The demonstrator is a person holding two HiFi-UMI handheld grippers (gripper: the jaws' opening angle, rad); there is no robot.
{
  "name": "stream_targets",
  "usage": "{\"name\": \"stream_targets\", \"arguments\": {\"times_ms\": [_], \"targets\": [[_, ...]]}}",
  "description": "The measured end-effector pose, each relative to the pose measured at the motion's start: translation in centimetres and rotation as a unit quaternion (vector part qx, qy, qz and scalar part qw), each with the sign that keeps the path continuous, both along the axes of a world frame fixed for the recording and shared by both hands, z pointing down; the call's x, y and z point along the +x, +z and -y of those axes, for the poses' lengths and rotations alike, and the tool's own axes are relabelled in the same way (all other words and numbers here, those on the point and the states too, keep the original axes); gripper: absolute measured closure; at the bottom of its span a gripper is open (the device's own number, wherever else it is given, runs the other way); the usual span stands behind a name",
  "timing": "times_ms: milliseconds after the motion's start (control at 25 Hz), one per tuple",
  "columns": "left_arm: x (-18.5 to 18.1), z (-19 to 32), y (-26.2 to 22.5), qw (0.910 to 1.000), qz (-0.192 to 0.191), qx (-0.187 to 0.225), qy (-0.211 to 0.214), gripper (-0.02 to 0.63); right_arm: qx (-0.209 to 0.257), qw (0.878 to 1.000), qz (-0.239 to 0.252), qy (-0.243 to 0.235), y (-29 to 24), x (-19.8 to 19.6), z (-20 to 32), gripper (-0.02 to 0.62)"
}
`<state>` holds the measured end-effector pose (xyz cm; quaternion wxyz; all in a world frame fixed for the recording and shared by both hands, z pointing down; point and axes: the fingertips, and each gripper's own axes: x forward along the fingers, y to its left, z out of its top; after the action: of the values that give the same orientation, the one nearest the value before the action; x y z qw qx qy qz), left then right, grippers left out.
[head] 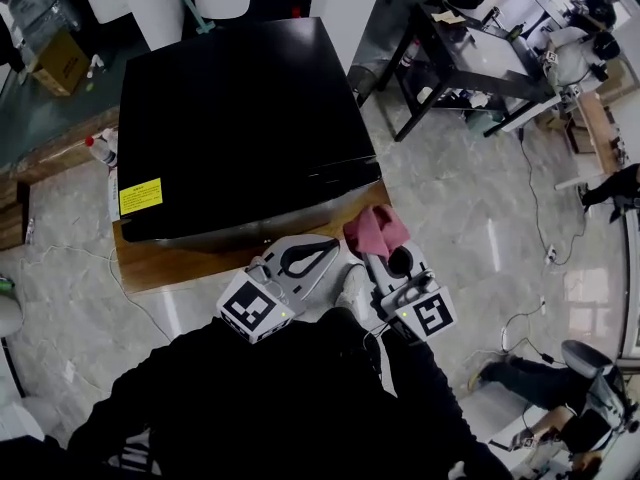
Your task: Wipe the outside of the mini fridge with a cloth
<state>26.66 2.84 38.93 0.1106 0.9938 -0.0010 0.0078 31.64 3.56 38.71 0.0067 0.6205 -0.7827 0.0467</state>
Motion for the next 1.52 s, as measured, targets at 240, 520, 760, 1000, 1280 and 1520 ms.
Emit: {"name": "stream_targets", "arguments": {"times_ms": [240, 520, 760, 1000, 1280, 1520], "targets": [[5.2, 0.2, -1.6, 0.9998, -0.010, 0.008, -0.018, 0.600, 0.019, 0.999, -0.007, -0.028, -1.7, 6.3, 1.6, 0.537], [16.6, 0.7, -2.8, 0.9970, -0.008, 0.009, -0.077, 0.600, 0.028, 0.993, -0.012, -0.111, -1.6, 17.1, 5.6, 0.535], [21.7, 1.3, -3.3, 0.9893, -0.001, 0.036, -0.142, 0.600, 0.015, 0.983, -0.027, -0.182, -0.6, 21.7, 9.7, 0.535], [25.1, 3.3, -2.4, 0.9731, 0.017, 0.042, -0.226, 0.600, 0.029, 0.966, -0.020, -0.255, -0.9, 23.5, 17.1, 0.535], [28.3, 6.7, -1.0, 0.9508, 0.008, 0.039, -0.307, 0.601, 0.044, 0.954, -0.057, -0.290, -0.7, 22.0, 25.1, 0.535], [29.3, 8.8, 2.0, 0.9338, 0.023, 0.021, -0.357, 0.600, 0.044, 0.936, -0.169, -0.306, 1.6, 19.6, 30.6, 0.535]]}}
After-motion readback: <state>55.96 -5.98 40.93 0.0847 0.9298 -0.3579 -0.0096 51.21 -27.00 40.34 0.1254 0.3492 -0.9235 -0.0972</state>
